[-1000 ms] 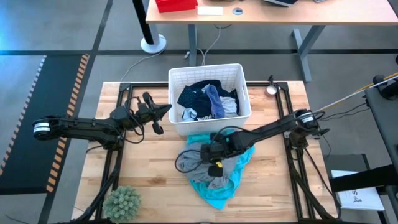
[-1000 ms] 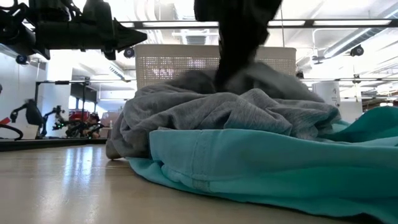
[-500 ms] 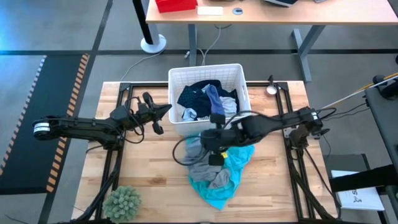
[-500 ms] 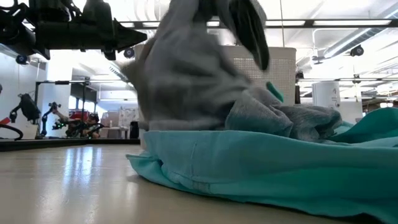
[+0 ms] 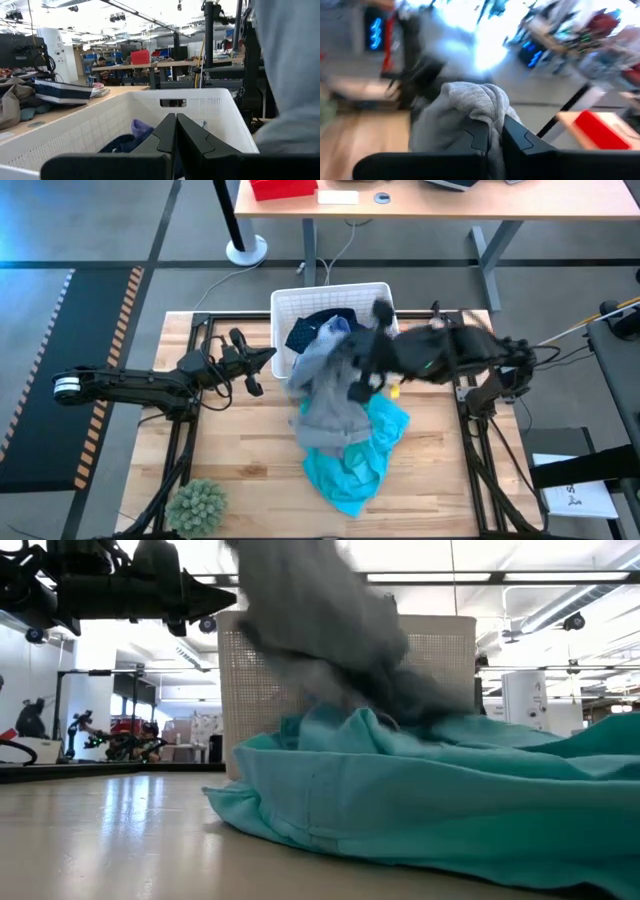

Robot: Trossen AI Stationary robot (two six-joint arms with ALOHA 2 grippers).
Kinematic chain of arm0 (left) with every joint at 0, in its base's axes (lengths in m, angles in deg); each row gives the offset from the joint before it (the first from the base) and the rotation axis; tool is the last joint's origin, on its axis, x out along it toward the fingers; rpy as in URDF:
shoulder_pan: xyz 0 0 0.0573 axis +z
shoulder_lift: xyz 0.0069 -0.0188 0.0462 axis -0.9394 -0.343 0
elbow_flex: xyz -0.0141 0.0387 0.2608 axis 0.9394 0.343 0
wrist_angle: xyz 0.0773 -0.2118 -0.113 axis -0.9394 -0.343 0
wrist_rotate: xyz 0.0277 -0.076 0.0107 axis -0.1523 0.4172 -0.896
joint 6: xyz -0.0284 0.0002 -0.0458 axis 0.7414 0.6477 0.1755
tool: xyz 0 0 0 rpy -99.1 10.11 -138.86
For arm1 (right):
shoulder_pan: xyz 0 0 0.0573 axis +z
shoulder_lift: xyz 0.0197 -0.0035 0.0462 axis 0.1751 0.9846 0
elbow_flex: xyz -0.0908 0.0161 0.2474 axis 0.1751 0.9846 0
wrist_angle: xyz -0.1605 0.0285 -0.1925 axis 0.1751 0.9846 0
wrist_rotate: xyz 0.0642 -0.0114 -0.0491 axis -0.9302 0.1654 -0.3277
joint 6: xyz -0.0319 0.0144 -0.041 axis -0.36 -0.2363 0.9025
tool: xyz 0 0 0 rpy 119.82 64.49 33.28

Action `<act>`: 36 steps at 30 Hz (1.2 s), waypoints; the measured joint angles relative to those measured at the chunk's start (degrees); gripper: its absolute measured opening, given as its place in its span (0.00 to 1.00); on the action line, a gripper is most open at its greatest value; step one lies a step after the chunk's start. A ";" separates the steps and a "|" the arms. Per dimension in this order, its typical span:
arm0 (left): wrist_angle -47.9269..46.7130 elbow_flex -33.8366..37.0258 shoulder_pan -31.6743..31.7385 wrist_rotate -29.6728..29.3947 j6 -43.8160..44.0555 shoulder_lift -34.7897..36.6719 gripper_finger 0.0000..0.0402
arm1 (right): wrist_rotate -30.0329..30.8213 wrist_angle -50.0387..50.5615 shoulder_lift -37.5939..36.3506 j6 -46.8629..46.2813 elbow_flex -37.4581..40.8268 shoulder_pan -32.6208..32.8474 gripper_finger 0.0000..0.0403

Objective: Sort clothes
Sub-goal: Put the gray t-shirt into the white bin

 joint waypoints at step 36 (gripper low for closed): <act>0.08 -0.01 0.03 0.00 -0.22 0.00 0.00 | 6.02 -45.76 -5.53 42.10 -0.55 -22.60 0.01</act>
